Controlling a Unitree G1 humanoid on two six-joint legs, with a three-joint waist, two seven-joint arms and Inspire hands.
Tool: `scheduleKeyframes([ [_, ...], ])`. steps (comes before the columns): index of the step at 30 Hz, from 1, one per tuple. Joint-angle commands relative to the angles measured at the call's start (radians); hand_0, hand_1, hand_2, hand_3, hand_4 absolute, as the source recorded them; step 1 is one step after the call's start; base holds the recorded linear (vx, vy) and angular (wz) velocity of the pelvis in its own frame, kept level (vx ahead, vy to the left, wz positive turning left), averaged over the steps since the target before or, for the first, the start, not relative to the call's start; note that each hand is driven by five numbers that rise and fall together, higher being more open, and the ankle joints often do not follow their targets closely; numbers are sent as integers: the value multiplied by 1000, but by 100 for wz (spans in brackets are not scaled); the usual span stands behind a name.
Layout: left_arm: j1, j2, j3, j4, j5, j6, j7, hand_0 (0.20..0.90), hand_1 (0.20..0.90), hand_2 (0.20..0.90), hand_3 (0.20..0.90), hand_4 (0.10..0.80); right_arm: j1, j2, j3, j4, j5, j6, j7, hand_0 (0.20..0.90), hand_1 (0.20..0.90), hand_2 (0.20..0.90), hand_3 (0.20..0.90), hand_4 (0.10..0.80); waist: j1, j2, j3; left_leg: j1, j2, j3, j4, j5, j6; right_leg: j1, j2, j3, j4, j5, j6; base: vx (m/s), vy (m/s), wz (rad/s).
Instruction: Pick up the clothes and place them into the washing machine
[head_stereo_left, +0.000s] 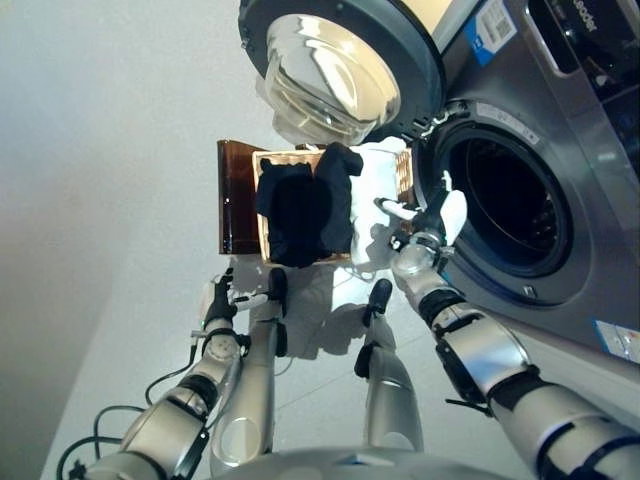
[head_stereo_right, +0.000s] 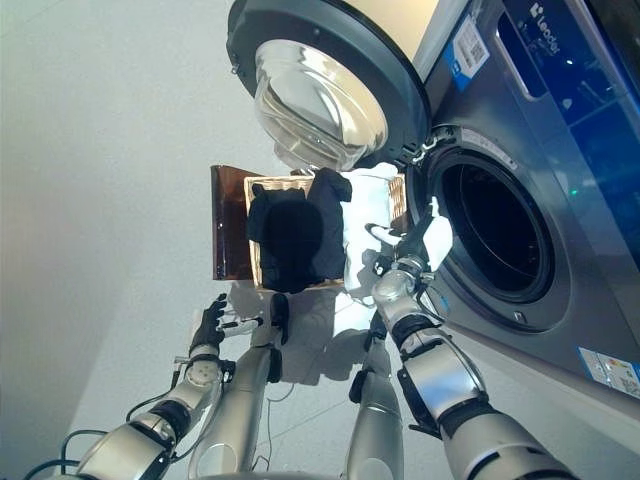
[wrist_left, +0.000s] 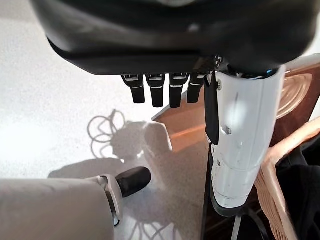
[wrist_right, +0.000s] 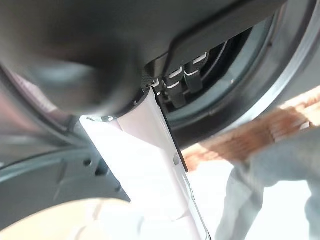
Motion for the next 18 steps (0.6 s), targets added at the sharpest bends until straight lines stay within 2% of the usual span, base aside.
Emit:
scheduleKeyframes([
  [1, -5, -5, 22, 28, 21, -21, 46, 900, 900, 900, 900, 800, -40, -83, 22, -79, -50, -52, -29, 900, 900, 900, 900, 800, 32, 57, 23, 146, 29, -54, -286, 112, -84, 84, 29, 5, 4, 11, 19, 0, 0, 0],
  [8, -4, -10, 22, 34, 15, -20, 56, 900, 900, 900, 900, 800, -48, -41, 39, -71, -43, -57, -19, 900, 900, 900, 900, 800, 36, 63, 32, 156, 30, -50, -315, 128, -87, 77, 33, 7, -3, 15, 18, 0, 0, 0],
  [18, -4, -3, 7, 9, 6, -30, 55, 900, 900, 900, 900, 800, -65, -36, 53, -52, -23, -54, -1, 900, 900, 900, 900, 800, 46, 82, 38, 160, 27, -48, -332, 136, -89, 68, 34, 10, -4, 17, 17, 0, 0, 0],
])
